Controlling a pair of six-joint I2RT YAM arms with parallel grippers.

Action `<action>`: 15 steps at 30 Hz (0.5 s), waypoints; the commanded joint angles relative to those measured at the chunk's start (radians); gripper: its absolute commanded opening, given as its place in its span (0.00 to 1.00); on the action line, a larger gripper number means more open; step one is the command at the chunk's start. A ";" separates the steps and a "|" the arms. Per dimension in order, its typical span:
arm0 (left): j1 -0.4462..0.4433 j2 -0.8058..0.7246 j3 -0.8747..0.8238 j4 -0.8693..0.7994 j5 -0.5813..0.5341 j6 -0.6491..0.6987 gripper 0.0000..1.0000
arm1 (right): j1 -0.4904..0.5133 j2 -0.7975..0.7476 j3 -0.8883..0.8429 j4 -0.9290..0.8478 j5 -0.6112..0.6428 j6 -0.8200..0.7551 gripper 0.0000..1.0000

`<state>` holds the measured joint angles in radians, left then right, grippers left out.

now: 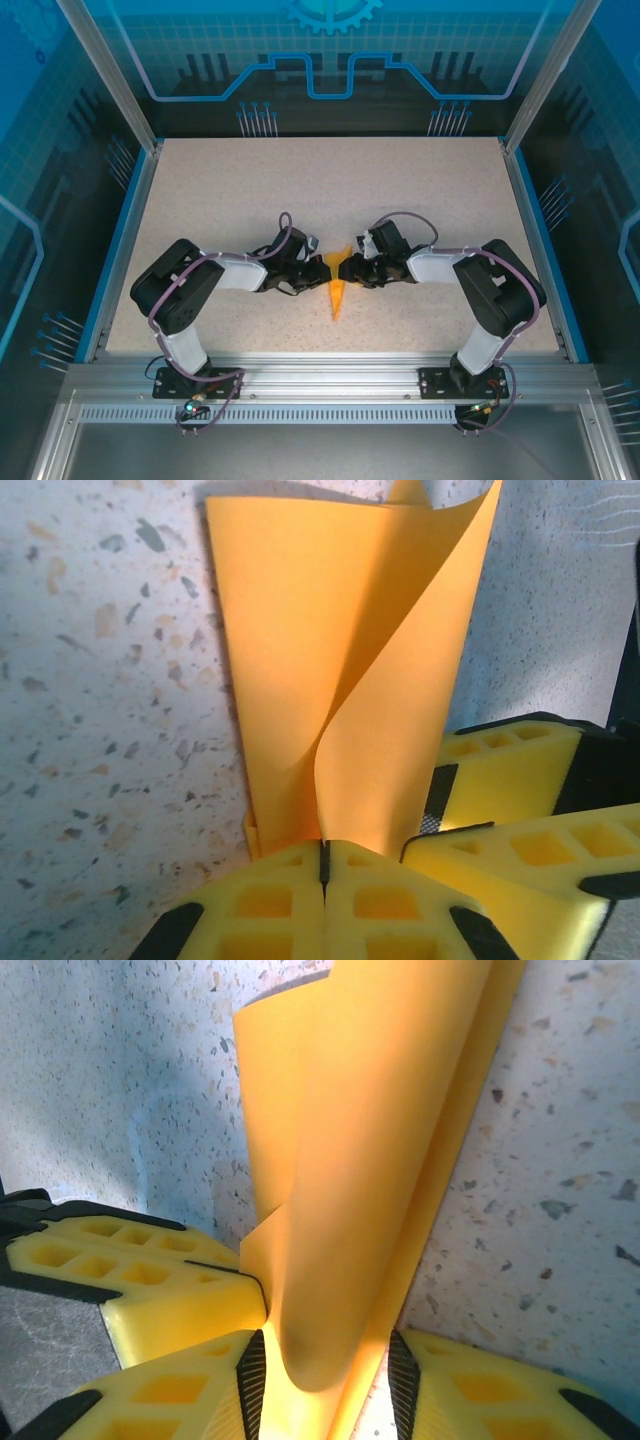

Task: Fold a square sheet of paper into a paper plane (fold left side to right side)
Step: Fold the wing for the fifth time at the center of the table.

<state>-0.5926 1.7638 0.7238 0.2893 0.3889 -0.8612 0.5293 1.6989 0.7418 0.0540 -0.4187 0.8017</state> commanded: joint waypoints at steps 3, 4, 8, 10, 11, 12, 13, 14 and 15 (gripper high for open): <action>0.003 -0.008 -0.021 -0.010 -0.012 0.017 0.03 | -0.013 -0.039 0.012 -0.056 0.019 -0.035 0.41; 0.002 -0.007 -0.022 -0.012 -0.012 0.017 0.03 | -0.015 -0.042 0.012 -0.058 0.018 -0.037 0.41; 0.002 0.001 -0.026 -0.007 -0.013 0.014 0.02 | -0.021 -0.063 0.008 -0.051 0.010 -0.041 0.41; 0.003 0.006 -0.031 0.000 -0.012 0.008 0.02 | -0.024 -0.079 0.002 -0.037 0.003 -0.043 0.40; 0.002 0.008 -0.033 0.003 -0.013 0.007 0.02 | -0.027 -0.090 0.001 -0.025 -0.003 -0.041 0.40; 0.003 0.010 -0.035 0.006 -0.012 0.005 0.02 | -0.028 -0.097 0.002 -0.014 -0.009 -0.040 0.39; 0.004 0.011 -0.037 0.007 -0.013 0.005 0.02 | -0.028 -0.102 0.004 -0.005 -0.015 -0.038 0.38; 0.004 0.014 -0.037 0.009 -0.012 0.004 0.02 | -0.028 -0.102 0.010 0.007 -0.025 -0.036 0.37; 0.003 0.015 -0.037 0.011 -0.012 0.001 0.02 | -0.026 -0.101 0.018 0.019 -0.038 -0.033 0.36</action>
<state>-0.5926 1.7645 0.7052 0.2951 0.3889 -0.8623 0.5095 1.6203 0.7418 0.0391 -0.4194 0.7776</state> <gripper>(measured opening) 0.060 0.371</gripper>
